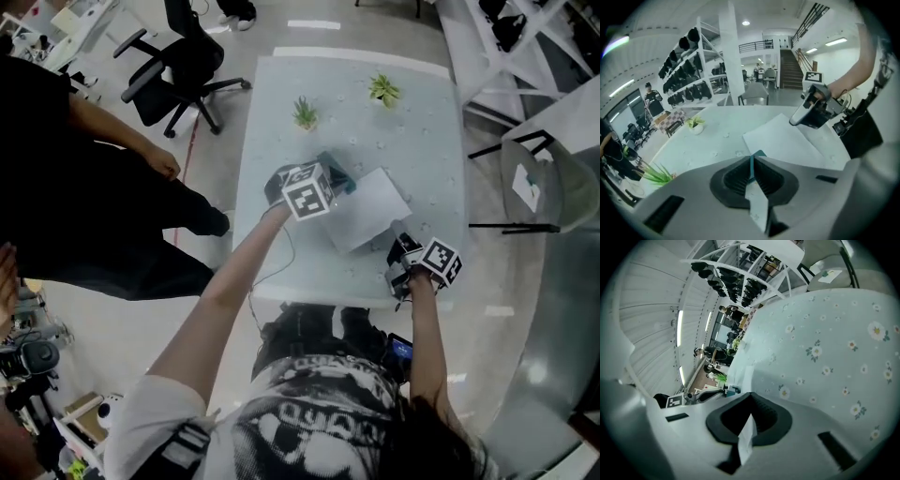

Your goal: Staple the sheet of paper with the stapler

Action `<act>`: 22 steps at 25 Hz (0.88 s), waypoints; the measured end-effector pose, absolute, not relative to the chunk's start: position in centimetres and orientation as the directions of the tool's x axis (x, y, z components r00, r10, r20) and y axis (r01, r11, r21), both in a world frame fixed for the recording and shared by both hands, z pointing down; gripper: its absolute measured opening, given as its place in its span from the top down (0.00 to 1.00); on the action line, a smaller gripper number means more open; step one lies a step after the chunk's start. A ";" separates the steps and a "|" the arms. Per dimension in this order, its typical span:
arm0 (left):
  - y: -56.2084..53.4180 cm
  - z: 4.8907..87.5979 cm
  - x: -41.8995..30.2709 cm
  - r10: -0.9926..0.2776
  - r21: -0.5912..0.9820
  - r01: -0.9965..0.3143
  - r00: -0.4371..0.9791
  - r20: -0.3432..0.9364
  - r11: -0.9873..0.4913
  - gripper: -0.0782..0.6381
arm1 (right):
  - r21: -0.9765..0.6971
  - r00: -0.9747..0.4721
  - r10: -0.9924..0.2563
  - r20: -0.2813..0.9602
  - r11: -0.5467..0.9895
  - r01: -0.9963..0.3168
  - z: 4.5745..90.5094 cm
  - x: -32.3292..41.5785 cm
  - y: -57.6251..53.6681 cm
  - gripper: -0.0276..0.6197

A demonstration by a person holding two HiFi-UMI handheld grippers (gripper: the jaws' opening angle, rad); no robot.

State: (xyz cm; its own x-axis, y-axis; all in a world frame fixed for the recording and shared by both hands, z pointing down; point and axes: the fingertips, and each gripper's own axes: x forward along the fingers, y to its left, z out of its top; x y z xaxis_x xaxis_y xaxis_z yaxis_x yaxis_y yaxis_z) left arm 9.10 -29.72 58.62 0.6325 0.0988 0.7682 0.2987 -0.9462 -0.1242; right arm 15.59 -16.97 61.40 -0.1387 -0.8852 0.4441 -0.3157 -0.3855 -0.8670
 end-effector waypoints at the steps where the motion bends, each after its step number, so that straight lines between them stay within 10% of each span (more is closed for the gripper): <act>1: -29.6 59.0 9.3 0.104 -0.127 0.320 0.615 0.781 -0.939 0.86 | -0.868 -0.138 -0.886 0.443 -0.386 -0.313 61.5 15.6 -17.0 0.96; 22: -28.2 61.8 9.9 0.170 -0.001 0.594 0.232 0.958 -0.804 0.88 | -0.879 -0.112 -0.893 0.435 -0.394 -0.270 62.5 16.0 -16.0 0.96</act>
State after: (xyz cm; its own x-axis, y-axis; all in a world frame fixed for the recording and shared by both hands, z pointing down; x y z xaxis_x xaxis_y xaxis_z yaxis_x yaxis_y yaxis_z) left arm 9.94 -28.18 61.77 0.2321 0.1697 0.9578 0.5941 -0.8044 -0.0015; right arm 15.96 -15.99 62.52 -0.1123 -0.8933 0.4353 -0.2698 -0.3942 -0.8785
